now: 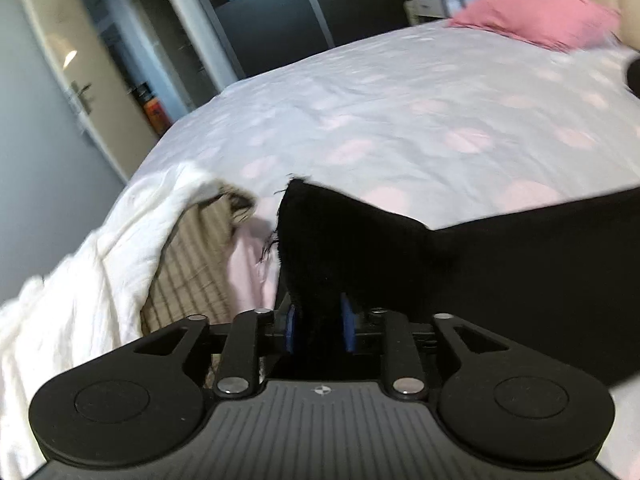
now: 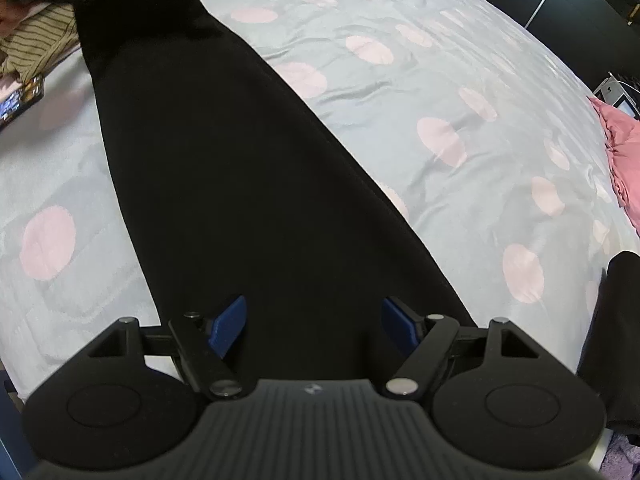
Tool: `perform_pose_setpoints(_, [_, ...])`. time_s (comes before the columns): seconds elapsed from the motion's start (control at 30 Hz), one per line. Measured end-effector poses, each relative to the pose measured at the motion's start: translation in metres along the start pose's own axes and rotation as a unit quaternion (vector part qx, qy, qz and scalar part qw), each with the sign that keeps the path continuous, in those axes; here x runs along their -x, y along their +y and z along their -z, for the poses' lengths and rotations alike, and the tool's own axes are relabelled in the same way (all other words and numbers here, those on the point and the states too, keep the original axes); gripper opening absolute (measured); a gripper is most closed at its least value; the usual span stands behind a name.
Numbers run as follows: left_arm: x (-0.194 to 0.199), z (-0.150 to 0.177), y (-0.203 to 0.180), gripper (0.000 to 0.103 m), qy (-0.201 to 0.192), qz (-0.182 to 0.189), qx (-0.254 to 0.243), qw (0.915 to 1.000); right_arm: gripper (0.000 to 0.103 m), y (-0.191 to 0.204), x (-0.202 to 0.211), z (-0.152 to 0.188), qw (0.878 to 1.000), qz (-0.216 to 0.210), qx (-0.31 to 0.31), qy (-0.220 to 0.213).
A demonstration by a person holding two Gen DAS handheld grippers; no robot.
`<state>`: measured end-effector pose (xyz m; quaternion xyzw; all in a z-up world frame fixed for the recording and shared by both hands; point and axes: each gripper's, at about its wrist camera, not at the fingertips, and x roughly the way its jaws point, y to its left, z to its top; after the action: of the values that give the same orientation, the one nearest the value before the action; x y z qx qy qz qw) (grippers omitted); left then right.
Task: Fold clothes
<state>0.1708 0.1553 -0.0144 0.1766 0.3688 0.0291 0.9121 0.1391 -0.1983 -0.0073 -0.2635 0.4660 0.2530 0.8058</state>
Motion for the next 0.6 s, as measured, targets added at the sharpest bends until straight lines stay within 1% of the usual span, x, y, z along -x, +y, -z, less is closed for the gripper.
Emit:
perform_pose_setpoints(0.03, [-0.003, 0.001, 0.004, 0.032, 0.008, -0.007, 0.013, 0.9999, 0.077, 0.000, 0.000, 0.000, 1.000, 0.001, 0.000, 0.001])
perform_pose_setpoints(0.1, [-0.005, 0.003, 0.010, 0.045, 0.017, -0.014, 0.030, 0.9993, 0.077, -0.001, 0.001, 0.001, 1.000, 0.001, -0.001, 0.000])
perform_pose_setpoints(0.17, [0.000, 0.005, 0.010, 0.049, 0.011, -0.016, 0.025, 0.9995, 0.077, -0.004, 0.002, 0.001, 1.000, 0.002, -0.004, -0.004])
perform_pose_setpoints(0.27, [0.005, 0.006, 0.005, 0.050, 0.006, -0.019, 0.006, 0.9998, 0.077, -0.014, 0.001, 0.002, 1.000, 0.004, -0.012, -0.014])
perform_pose_setpoints(0.33, [0.004, 0.003, -0.002, 0.050, 0.002, 0.001, -0.027, 0.9996, 0.077, -0.021, 0.000, 0.003, 1.000, 0.004, -0.017, -0.020])
perform_pose_setpoints(0.43, [-0.002, -0.004, -0.014, 0.050, -0.011, 0.017, -0.078, 0.9967, 0.077, -0.032, -0.001, 0.004, 0.999, 0.006, -0.025, -0.030])
perform_pose_setpoints(0.47, [-0.004, -0.008, -0.018, 0.053, -0.017, 0.022, -0.095, 0.9951, 0.077, -0.035, -0.001, 0.004, 0.999, 0.006, -0.028, -0.034])
perform_pose_setpoints(0.53, [-0.014, -0.015, -0.022, 0.054, -0.021, 0.041, -0.124, 0.9912, 0.075, -0.044, -0.002, 0.004, 0.998, 0.006, -0.037, -0.041])
perform_pose_setpoints(0.57, [-0.019, -0.018, -0.025, 0.055, -0.020, 0.047, -0.142, 0.9885, 0.074, -0.051, -0.003, 0.004, 0.998, 0.006, -0.045, -0.046])
perform_pose_setpoints(0.6, [-0.025, -0.020, -0.027, 0.055, -0.018, 0.054, -0.160, 0.9854, 0.069, -0.057, -0.005, 0.003, 0.997, 0.005, -0.053, -0.051])
